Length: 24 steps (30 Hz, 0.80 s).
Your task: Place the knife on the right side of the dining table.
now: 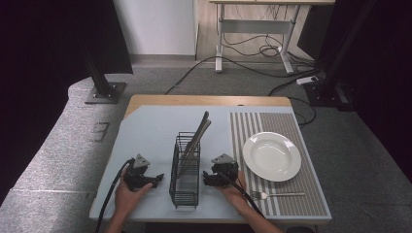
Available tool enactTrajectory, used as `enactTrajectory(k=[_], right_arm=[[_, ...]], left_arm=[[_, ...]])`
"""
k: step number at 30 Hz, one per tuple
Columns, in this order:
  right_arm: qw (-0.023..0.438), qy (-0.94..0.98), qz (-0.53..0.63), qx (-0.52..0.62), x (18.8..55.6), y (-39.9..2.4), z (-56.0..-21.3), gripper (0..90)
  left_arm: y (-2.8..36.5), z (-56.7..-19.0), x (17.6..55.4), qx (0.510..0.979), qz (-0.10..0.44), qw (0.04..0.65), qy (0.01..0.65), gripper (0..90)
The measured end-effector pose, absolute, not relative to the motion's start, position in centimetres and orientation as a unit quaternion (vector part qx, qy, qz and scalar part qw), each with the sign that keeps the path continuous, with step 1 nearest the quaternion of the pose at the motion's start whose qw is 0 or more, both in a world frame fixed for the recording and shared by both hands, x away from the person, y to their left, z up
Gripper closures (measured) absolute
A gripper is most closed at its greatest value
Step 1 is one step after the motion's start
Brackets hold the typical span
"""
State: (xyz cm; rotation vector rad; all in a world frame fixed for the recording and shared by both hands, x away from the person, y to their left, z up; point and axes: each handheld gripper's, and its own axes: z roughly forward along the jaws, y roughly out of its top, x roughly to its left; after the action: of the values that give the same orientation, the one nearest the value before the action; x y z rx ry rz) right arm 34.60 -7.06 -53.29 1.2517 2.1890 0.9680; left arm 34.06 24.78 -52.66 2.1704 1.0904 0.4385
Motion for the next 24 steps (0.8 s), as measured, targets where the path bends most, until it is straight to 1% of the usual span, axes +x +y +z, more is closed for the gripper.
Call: enactTrajectory(k=[6, 7, 9, 11, 15, 18, 21, 22, 24], right_arm=[[0.222, 0.783, 0.361, 0.454, 34.4, -7.3, -53.2, 13.2], [0.218, 0.781, 0.365, 0.458, 34.4, -7.4, -53.1, 13.1], [0.185, 0.779, 0.374, 0.468, 34.4, -7.5, -53.2, 12.7], [0.179, 0.776, 0.378, 0.472, 34.4, -7.6, -53.1, 12.8], [0.182, 0.760, 0.405, 0.475, 34.5, -8.4, -51.6, 12.9], [0.175, 0.748, 0.426, 0.478, 34.6, -9.2, -50.3, 13.0], [0.188, 0.745, 0.429, 0.474, 34.6, -9.5, -49.7, 13.0], [0.187, 0.736, 0.444, 0.476, 34.7, -9.9, -48.7, 13.1], [0.192, 0.730, 0.455, 0.473, 34.7, -10.2, -47.8, 13.2]], left_arm=[[24.8, -52.7, 34.0, 0.830, 0.169, 0.330, 0.417, 15.1], [24.8, -52.7, 34.1, 0.830, 0.168, 0.330, 0.417, 15.0], [24.8, -52.7, 34.1, 0.830, 0.168, 0.330, 0.417, 15.0], [24.8, -52.7, 34.1, 0.830, 0.168, 0.330, 0.417, 15.0], [24.8, -52.7, 34.1, 0.830, 0.168, 0.330, 0.417, 15.0], [24.8, -52.7, 34.1, 0.830, 0.168, 0.330, 0.417, 15.0], [24.8, -52.7, 34.1, 0.830, 0.168, 0.330, 0.417, 15.0], [24.8, -52.7, 34.1, 0.830, 0.168, 0.330, 0.417, 15.0], [24.8, -52.7, 34.1, 0.830, 0.168, 0.331, 0.417, 15.0]])
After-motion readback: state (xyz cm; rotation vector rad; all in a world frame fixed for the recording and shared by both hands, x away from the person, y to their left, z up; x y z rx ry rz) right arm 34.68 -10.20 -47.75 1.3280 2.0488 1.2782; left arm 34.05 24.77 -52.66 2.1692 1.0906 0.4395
